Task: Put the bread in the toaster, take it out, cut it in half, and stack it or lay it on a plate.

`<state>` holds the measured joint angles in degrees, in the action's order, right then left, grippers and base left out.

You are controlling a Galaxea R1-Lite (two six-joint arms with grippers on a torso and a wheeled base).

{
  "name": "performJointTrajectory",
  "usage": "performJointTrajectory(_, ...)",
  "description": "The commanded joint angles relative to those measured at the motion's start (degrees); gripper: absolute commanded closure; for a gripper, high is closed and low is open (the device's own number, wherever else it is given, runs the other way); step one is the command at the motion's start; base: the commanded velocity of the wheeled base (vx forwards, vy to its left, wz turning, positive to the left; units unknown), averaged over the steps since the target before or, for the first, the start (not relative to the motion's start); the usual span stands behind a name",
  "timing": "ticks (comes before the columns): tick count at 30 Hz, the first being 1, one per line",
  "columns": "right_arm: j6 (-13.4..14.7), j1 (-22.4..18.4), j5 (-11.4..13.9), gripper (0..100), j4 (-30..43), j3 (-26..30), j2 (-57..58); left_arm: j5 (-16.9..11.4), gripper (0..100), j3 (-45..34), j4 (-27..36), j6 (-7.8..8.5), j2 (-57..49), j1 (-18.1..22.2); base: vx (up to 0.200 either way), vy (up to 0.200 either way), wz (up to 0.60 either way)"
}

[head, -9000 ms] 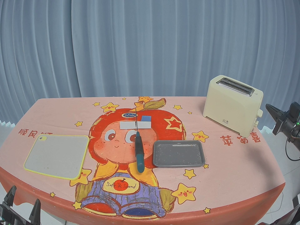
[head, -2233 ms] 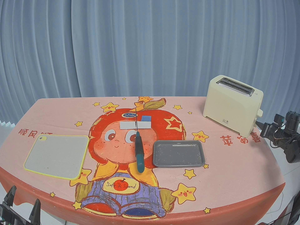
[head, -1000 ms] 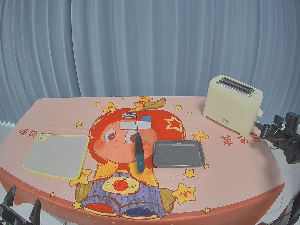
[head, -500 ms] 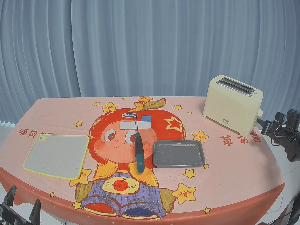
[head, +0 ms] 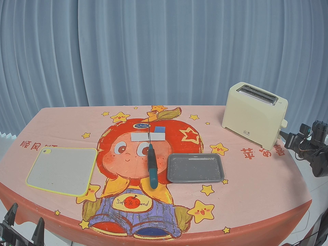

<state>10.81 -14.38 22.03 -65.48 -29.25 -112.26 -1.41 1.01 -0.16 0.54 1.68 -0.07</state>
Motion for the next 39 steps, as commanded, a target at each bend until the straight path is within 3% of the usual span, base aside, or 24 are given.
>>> performJointTrajectory(1,-0.1,0.2,-0.1,100,0.1,0.2,-0.5,0.0,0,-1.0,0.0,-0.01,0.0,0.0,0.0,0.0,0.0)
performJointTrajectory(39,-1.1,0.6,-0.7,100,0.4,2.4,-1.3,0.0,0,-1.0,0.0,-0.01,0.0,0.0,0.0,0.0,0.0)
